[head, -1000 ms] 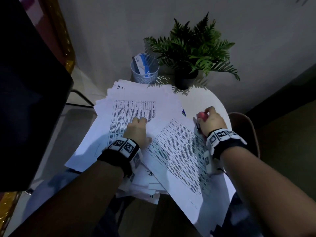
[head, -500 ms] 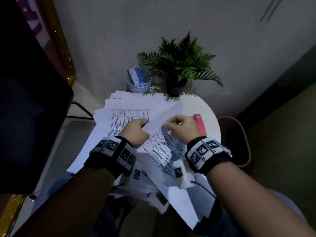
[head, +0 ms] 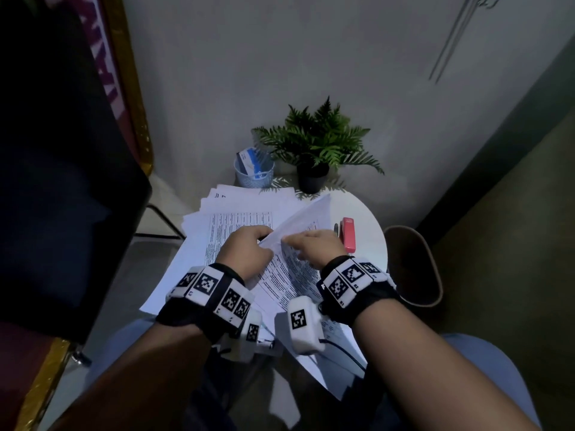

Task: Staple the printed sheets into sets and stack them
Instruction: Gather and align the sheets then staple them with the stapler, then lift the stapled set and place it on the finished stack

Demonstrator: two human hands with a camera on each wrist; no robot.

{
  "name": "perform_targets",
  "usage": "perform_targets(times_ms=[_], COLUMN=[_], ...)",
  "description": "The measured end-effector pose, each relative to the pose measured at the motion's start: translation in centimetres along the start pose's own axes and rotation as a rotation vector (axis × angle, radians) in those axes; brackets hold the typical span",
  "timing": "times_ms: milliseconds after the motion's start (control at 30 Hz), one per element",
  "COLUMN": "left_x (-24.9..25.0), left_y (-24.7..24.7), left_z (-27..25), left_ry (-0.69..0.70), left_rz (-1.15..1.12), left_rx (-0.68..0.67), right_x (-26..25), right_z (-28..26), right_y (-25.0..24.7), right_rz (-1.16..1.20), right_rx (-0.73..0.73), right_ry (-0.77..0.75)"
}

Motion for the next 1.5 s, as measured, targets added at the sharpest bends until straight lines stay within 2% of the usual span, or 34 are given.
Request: perform_targets(times_ms=[133,233,500,633,767,900,1067,1167,1300,1400,1500], left_x=[-0.2,-0.4,-0.4,-0.9,-1.2,-0.9,-0.9,0.0,0.2,1.8,3.1], left_y=[-0.1,-0.2,-0.4,-0.3,0.0,0.1,-1.1,-2.4,-4.5,-5.9,-7.2], left_z=[-0.2,0.0,1.2,2.8,4.4,4.8,5.5,5.3,5.3,4.6,3.9], left_ry=[0.027,0.035,0.016,-0.037,-0.093,-0.135,-0.183,-0.118,-0.03,0.023,0.061], left_rz=[-0.021,-0.046,0.086,0.194,0.285,0.343,0.358,0.348,0.318,0.329,0.405], left_rx=[0.003,0.012,0.048,0.064,0.057,0.074,0.143,0.188,0.24,0.265,0.336], right_x=[0.1,-0.2,-0.2,0.9,1.8,3.4,5.4,5.3,5.3,4.4,2.5], right_z=[-0.2,-0.2,1.7,3.4,5.4,7.6,10.4,11.1,11.6,10.9,9.3], right_y=[0.8,1.1,-0.6,-5.7,-13.5,-21.6,-27.2,-28.5,-28.7,-27.0,-23.3], right_rz=[-0.027,-0.073,-0.057,-0.064,-0.24,-0.461,-0.529,-0.554,-0.472,-0.483,-0.516], right_rx=[-0.022,-0.053,0.15,0.269,0.434,0.599,0.716,0.706,0.67,0.623,0.486], right_ry=[-0.017,-0.09,-0.208,-0.2,-0.172,-0.08,0.006,0.032,0.042,-0.07,-0.241])
Point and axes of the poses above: each hand's wrist, its own z-axis towards the middle knuckle, its own y-axis out of the palm, x = y × z, the point moved 2 cm from there along z, towards the middle knuckle, and after that the axes turned 8 degrees about -y, right-handed, at the moved point
